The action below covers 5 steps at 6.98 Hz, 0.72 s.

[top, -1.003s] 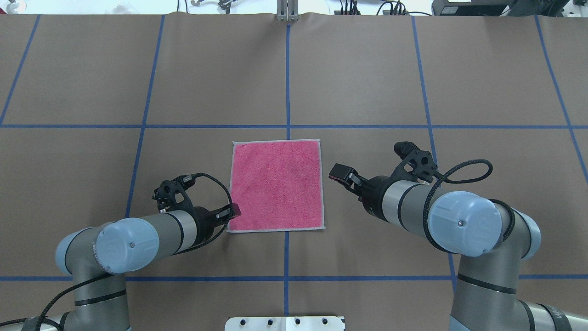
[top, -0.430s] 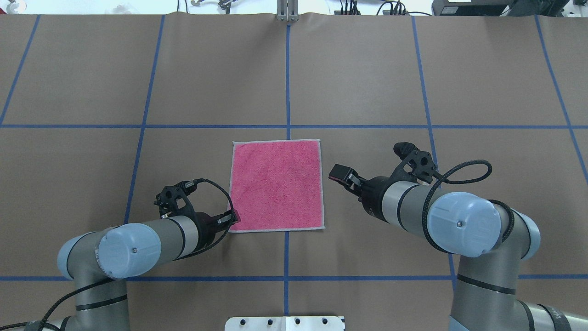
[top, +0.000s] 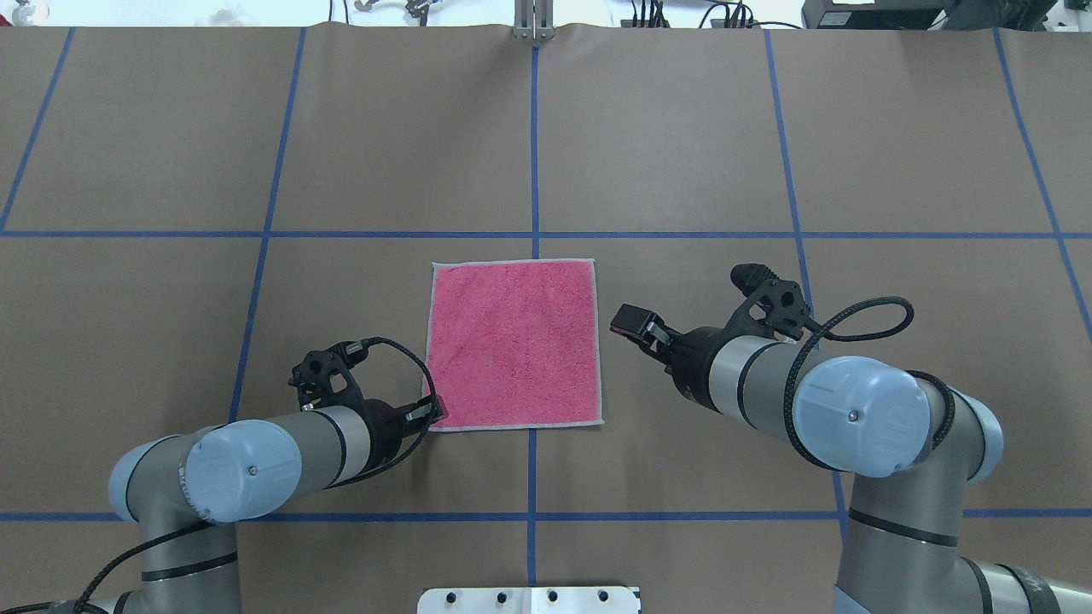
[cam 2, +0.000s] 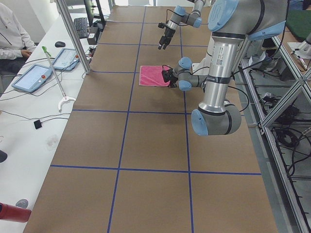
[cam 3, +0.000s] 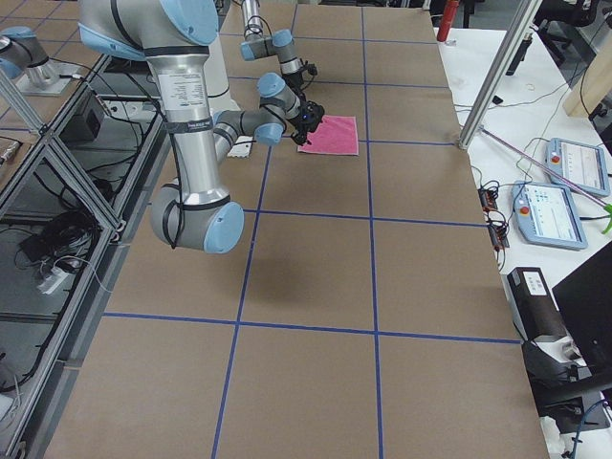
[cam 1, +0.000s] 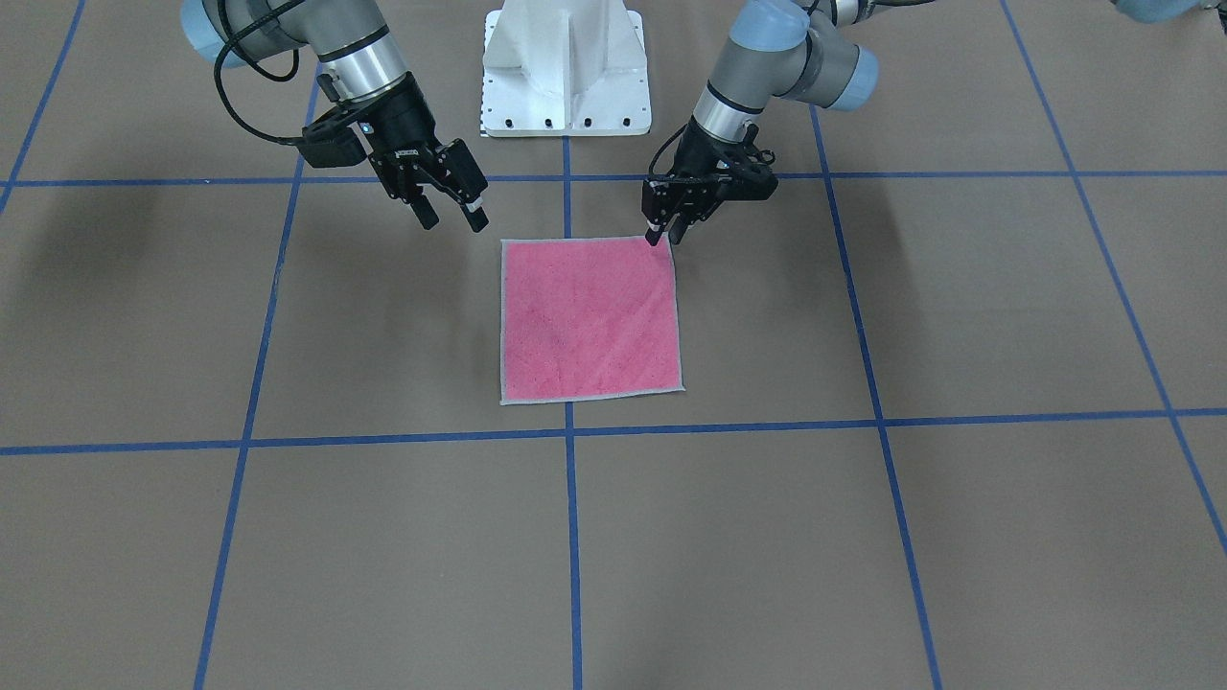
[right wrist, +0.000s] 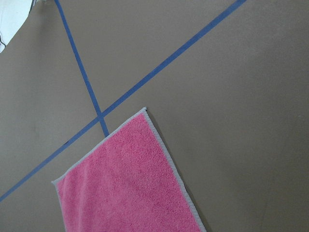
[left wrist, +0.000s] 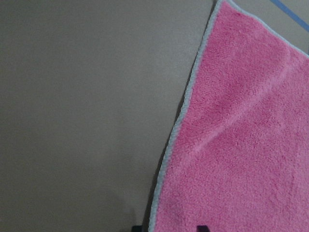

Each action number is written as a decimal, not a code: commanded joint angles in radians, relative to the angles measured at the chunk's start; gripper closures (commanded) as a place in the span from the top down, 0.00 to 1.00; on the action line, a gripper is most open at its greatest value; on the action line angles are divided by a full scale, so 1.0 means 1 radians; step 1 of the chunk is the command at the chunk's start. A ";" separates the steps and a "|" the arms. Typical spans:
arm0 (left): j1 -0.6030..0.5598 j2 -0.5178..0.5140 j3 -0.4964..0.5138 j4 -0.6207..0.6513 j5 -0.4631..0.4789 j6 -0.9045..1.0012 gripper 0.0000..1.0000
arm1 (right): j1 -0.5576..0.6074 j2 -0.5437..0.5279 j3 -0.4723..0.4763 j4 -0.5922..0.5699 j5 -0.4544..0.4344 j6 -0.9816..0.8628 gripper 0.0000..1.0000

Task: Fold towel twice with both arms
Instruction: 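Close the left gripper on a near corner while the right gripper approaches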

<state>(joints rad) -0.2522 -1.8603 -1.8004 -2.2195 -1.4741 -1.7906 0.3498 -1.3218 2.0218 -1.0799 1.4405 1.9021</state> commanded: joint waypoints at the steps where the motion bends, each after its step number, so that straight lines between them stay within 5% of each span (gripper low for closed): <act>1: 0.005 0.000 0.001 0.000 0.000 -0.003 0.36 | 0.000 0.001 0.000 0.000 0.000 0.000 0.95; 2: 0.005 0.000 0.001 0.000 0.000 -0.003 0.27 | 0.000 0.001 0.000 0.000 0.000 0.000 0.95; 5: 0.005 0.003 -0.005 0.000 0.000 -0.003 0.20 | 0.000 0.001 0.000 0.000 0.000 0.000 0.95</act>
<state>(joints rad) -0.2471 -1.8589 -1.8026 -2.2197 -1.4742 -1.7932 0.3498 -1.3208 2.0218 -1.0799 1.4404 1.9021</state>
